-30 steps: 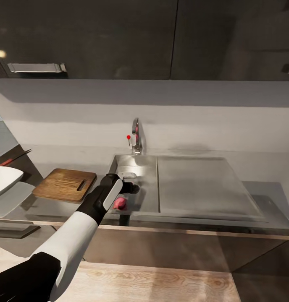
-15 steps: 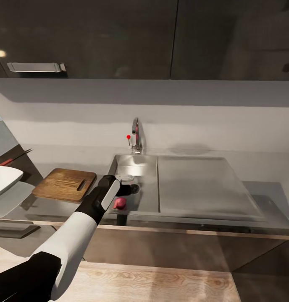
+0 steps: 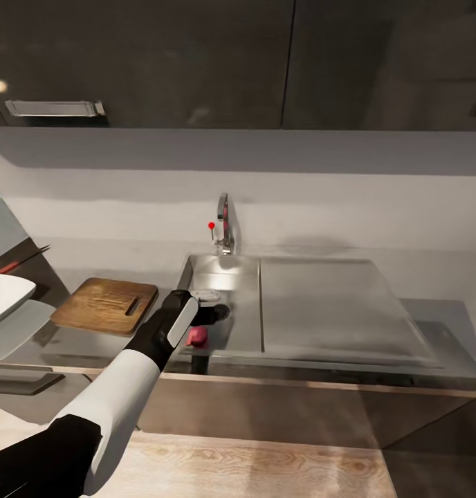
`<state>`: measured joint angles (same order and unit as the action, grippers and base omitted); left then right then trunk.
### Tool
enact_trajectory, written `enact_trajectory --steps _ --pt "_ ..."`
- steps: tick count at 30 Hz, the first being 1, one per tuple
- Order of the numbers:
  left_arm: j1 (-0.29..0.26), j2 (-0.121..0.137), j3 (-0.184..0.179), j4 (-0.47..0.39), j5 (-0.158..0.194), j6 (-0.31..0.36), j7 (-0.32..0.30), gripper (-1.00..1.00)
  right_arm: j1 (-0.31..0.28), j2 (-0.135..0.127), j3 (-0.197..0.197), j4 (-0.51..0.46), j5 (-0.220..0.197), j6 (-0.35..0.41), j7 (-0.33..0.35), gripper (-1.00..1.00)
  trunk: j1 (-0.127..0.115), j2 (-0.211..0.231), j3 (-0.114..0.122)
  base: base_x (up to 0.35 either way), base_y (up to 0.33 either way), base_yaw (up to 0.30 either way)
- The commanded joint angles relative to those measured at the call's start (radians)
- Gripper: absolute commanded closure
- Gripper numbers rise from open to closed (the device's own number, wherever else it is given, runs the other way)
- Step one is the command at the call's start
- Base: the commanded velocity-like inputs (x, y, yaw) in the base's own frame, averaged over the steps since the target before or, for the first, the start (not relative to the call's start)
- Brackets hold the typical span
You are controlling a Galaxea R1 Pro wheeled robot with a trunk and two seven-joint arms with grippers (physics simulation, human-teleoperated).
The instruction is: In the kitchen, take the Vidalia onion out of the sink, dice it on the chopping board with the paring knife, put the diced onion into the bowl on the countertop, then place both the paring knife and the chopping board into the sink.
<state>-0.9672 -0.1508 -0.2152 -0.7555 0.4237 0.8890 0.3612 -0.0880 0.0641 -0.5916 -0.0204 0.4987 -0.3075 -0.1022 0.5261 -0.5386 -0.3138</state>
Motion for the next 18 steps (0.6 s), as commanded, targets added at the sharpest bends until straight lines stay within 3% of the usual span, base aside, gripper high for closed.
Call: enact_trajectory --steps 1,9,18 --pt "-0.001 0.0 -0.003 -0.001 0.01 0.002 0.009 -1.0 -0.001 0.0 -0.007 0.0 0.011 -0.002 -0.005 -1.0 0.001 -0.001 -0.002 0.123 0.0 0.0" --pt "-0.001 0.0 -0.003 0.029 0.01 0.002 0.009 -1.0 -0.001 -0.001 -0.007 0.0 0.011 -0.002 -0.005 -1.0 0.001 -0.001 -0.01 0.14 0.0 0.0" --pt "-0.001 0.002 -0.003 0.055 0.01 0.001 0.009 -1.0 -0.001 -0.001 -0.007 0.0 0.011 -0.002 -0.005 -1.0 0.001 -0.001 -0.018 0.016 0.0 0.0"
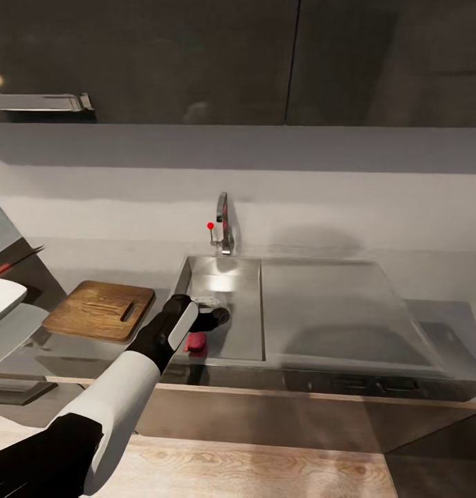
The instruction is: In the kitchen, take the Vidalia onion out of the sink, dice it on the chopping board with the paring knife, put the diced onion into the bowl on the countertop, then place both the paring knife and the chopping board into the sink.
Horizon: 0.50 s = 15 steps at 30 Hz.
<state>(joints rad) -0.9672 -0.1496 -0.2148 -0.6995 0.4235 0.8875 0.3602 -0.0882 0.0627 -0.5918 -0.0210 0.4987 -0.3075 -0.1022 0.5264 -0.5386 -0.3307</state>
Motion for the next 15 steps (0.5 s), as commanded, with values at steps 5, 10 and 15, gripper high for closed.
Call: enact_trajectory --steps 5,10,15 --pt "-0.001 0.001 -0.003 0.0 0.011 0.002 0.01 -1.0 0.0 0.001 -0.006 0.001 0.011 -0.002 -0.005 -1.0 0.0 -0.001 -0.006 0.0 0.0 0.0" --pt "-0.001 0.001 -0.002 0.0 0.011 0.002 0.01 -1.0 0.0 0.002 -0.006 0.001 0.011 -0.002 -0.005 -1.0 0.0 -0.001 -0.012 0.0 0.0 0.0" --pt "-0.001 0.001 -0.002 0.016 0.01 0.002 0.01 -1.0 0.0 0.002 -0.006 0.001 0.011 -0.002 -0.005 -1.0 0.0 -0.001 -0.017 0.0 0.0 0.0"
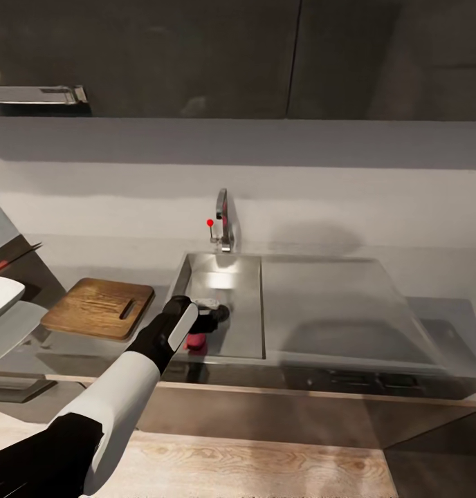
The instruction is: In the kitchen, take the Vidalia onion out of the sink, dice it on the chopping board with the paring knife, put the diced onion into the bowl on the countertop, then place both the paring knife and the chopping board into the sink.
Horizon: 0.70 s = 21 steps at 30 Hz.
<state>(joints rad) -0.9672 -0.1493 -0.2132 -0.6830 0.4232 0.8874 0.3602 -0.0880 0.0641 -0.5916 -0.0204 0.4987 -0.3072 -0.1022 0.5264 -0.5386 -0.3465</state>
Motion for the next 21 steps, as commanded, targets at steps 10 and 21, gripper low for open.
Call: enact_trajectory --steps 10,21 --pt "-0.001 0.008 -0.003 0.006 0.011 0.002 0.009 -1.0 0.0 0.0 -0.007 0.0 0.011 -0.002 -0.005 -1.0 0.0 -0.001 -0.013 0.0 0.0 0.0" --pt "-0.001 0.016 -0.003 0.015 0.011 0.002 0.009 -1.0 0.0 0.0 -0.007 0.0 0.011 -0.003 -0.005 -1.0 0.0 -0.001 -0.026 0.0 0.0 0.0"
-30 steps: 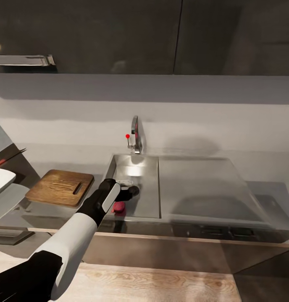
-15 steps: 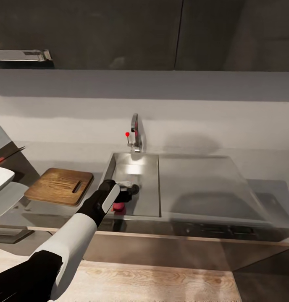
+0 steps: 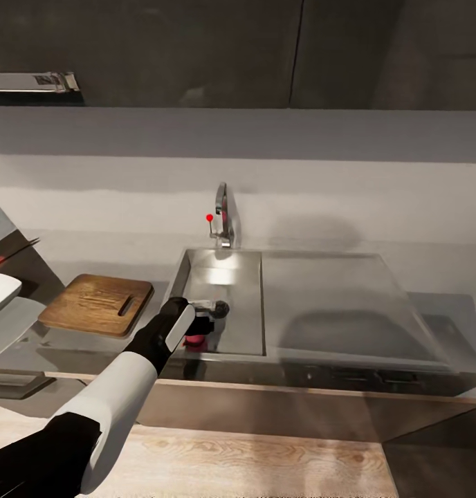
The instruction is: In the kitchen, take the Vidalia onion out of the sink, dice it on the chopping board with the paring knife, put the diced onion into the bowl on the countertop, then place both the paring knife and the chopping board into the sink.
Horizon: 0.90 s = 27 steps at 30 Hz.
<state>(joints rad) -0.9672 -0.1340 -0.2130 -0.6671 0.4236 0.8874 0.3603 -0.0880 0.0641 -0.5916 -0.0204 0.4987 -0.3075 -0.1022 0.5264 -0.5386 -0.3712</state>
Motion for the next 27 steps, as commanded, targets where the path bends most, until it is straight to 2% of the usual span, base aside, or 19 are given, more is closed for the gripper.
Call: enact_trajectory --steps 1,10,24,25,27 --pt "-0.001 0.001 -0.003 0.007 0.01 0.002 0.009 -1.0 0.0 0.0 -0.007 0.0 0.011 -0.002 -0.005 -1.0 0.0 -0.001 -0.003 0.0 0.0 0.0" --pt "-0.001 -0.001 -0.006 0.025 0.009 0.002 0.009 -1.0 -0.001 0.002 -0.007 0.0 0.011 -0.002 -0.005 -1.0 0.0 -0.001 -0.012 0.0 0.0 0.0" --pt "-0.001 0.0 -0.005 0.031 0.007 0.001 0.009 -1.0 -0.001 0.003 -0.006 0.0 0.011 -0.002 -0.005 -1.0 0.0 -0.001 -0.013 0.0 0.0 0.0" --pt "-0.001 0.0 -0.005 0.031 0.007 0.001 0.01 1.0 -0.001 0.003 -0.006 0.0 0.011 -0.002 -0.005 -1.0 0.0 -0.001 -0.013 0.0 0.0 0.0" --pt "-0.001 0.0 -0.005 0.031 0.006 0.001 0.01 1.0 0.0 0.003 -0.006 0.0 0.011 -0.002 -0.005 -1.0 0.0 -0.001 -0.013 0.0 0.0 0.0"
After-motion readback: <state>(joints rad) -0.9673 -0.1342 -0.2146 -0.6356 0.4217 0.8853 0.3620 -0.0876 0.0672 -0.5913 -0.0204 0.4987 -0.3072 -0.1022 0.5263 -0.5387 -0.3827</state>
